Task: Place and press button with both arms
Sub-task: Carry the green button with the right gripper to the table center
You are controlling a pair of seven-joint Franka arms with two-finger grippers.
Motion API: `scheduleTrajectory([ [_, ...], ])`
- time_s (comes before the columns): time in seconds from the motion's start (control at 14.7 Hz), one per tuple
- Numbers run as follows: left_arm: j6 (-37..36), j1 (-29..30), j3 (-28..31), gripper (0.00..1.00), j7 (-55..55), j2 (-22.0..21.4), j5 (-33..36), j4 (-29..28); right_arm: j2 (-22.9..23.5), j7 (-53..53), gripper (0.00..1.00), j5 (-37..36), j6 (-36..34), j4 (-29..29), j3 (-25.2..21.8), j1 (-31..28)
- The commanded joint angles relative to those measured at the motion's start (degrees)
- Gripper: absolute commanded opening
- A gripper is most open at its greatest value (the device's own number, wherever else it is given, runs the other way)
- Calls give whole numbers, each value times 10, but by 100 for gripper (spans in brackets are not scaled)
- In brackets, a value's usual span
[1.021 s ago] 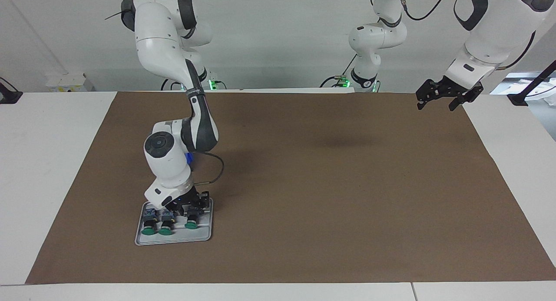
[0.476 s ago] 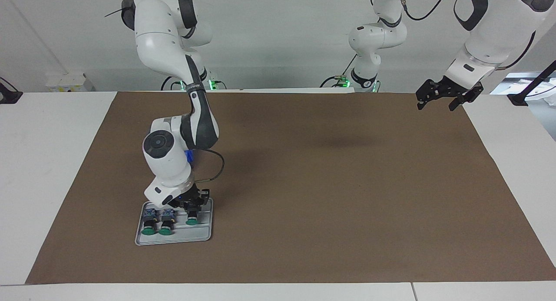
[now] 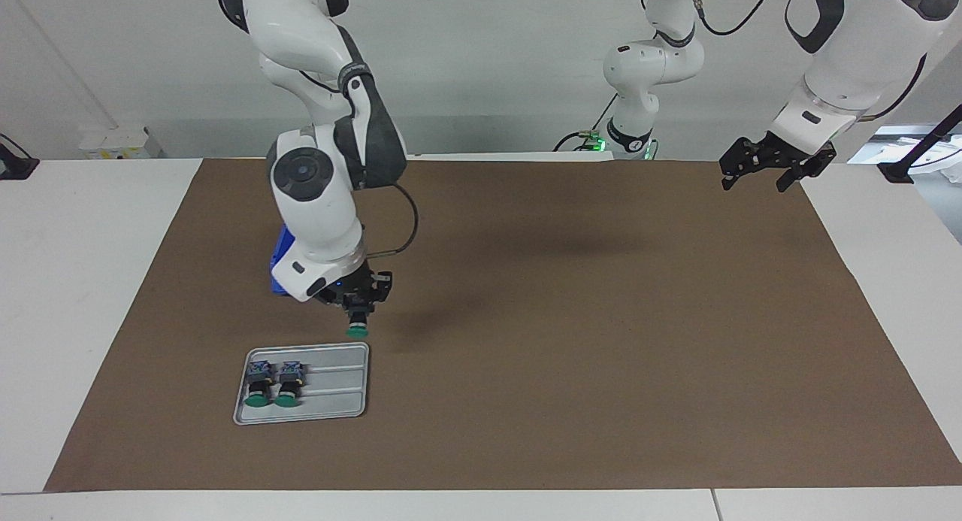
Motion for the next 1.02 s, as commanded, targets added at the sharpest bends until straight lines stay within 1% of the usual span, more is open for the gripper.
scheduleTrajectory([
  [0.0, 9, -2, 0, 100, -6, -14, 8, -19, -2, 141, 0, 3, -1, -8, 0, 52],
  [0.14, 12, 1, 0, 100, -6, -14, 8, -20, 0, 199, 0, 5, -1, -7, 0, 79],
  [0.2, 13, 2, 0, 100, -7, -14, 8, -20, 4, 248, 0, 8, 2, -6, 0, 92],
  [0.34, 12, 4, 0, 100, -7, -14, 8, -20, 7, 412, 0, 16, 10, -6, 0, 116],
  [0.41, 9, 5, 0, 100, -6, -14, 8, -20, 14, 489, 3, 16, 18, -6, 0, 122],
  [0.61, 10, 6, 1, 100, -7, -15, 8, -22, 27, 638, 6, 23, 53, -6, 1, 150],
  [0.75, 13, 6, 1, 100, -1, -15, 8, -23, 40, 759, 7, 36, 77, -6, 1, 163],
  [0.88, 13, 4, 1, 100, -5, -15, 8, -24, 61, 859, 13, 36, 85, 0, 11, 172],
  [0.95, 14, 4, 1, 100, -7, -18, 8, -28, 77, 898, 17, 38, 85, 15, 12, 178],
])
